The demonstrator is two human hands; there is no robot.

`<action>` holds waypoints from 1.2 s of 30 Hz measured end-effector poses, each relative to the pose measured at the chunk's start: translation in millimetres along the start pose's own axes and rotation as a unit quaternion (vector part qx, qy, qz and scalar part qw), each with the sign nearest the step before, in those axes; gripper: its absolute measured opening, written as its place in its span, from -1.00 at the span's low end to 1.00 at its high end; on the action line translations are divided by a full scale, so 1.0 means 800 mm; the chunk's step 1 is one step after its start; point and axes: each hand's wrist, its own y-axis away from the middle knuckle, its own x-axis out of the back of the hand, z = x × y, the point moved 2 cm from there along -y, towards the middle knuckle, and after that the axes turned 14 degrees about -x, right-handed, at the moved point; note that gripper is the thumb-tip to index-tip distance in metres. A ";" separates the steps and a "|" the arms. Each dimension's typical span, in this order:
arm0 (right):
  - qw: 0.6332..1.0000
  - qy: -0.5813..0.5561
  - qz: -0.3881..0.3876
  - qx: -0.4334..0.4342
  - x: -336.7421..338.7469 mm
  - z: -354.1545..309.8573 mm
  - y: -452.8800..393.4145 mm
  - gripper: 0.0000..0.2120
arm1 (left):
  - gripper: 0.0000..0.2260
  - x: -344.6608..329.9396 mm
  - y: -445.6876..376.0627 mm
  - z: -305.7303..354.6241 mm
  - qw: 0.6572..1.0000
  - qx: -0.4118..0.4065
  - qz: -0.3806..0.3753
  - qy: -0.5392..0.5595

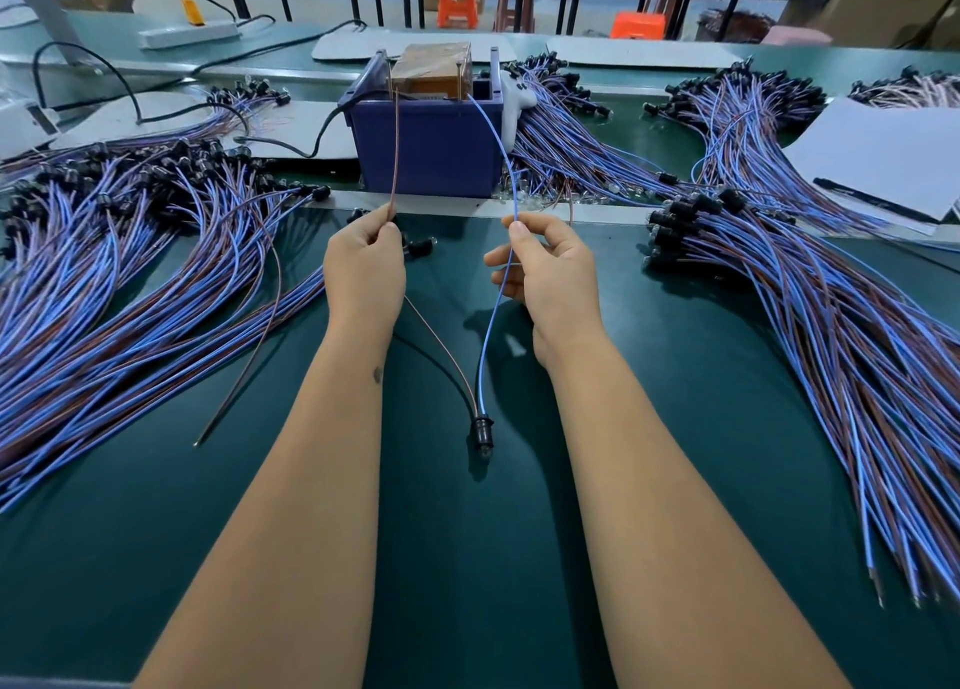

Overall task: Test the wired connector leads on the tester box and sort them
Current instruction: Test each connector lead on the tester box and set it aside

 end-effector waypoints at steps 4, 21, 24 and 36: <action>1.000 0.004 -0.003 0.001 -0.001 0.000 0.000 -0.88 | -0.66 0.000 -0.001 0.002 1.000 0.003 0.001 -0.001; 1.000 0.017 -0.003 0.001 -0.003 0.000 0.000 -0.87 | -0.67 0.000 -0.006 0.000 0.999 0.017 0.028 0.019; 1.000 0.016 -0.003 0.002 -0.003 -0.001 0.000 -0.86 | -0.67 0.000 -0.009 -0.003 0.999 0.025 0.039 0.011; 1.000 0.020 0.002 0.007 -0.004 -0.001 0.000 -0.87 | -0.63 0.000 -0.009 -0.002 1.000 0.013 0.014 0.006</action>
